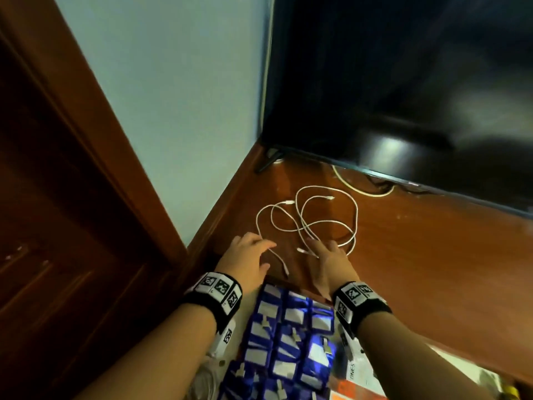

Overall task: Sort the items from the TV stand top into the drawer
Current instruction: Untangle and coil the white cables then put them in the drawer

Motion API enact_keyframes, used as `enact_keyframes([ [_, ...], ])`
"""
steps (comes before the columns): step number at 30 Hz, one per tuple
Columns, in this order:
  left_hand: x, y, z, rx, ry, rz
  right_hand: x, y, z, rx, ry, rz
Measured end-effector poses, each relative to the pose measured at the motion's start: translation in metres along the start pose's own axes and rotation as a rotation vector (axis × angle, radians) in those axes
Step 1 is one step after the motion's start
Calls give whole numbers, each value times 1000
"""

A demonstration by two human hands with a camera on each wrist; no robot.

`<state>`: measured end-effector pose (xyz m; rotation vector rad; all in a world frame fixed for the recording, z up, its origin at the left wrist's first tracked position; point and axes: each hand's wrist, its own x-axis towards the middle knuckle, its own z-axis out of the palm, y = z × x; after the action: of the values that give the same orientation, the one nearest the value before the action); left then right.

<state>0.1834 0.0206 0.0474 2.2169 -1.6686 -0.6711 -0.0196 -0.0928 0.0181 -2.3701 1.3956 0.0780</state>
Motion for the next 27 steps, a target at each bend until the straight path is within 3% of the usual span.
enact_keyframes([
  [4,30,6,6,47,-108,-49,12,-1,0,-26,17,17],
  [10,53,23,-18,-16,-52,-70,13,-23,-82,256,366,-24],
  [13,61,52,-50,-134,2,8,7,-35,-148,433,456,-113],
  [18,79,118,-100,-271,171,180,-37,-54,-247,827,333,-283],
  [21,84,150,-121,-328,252,265,-67,-59,-284,765,395,-355],
  [24,81,172,-135,-436,313,377,-86,-54,-305,863,458,-426],
  [27,69,185,-149,-645,300,390,-103,-37,-321,920,529,-382],
])
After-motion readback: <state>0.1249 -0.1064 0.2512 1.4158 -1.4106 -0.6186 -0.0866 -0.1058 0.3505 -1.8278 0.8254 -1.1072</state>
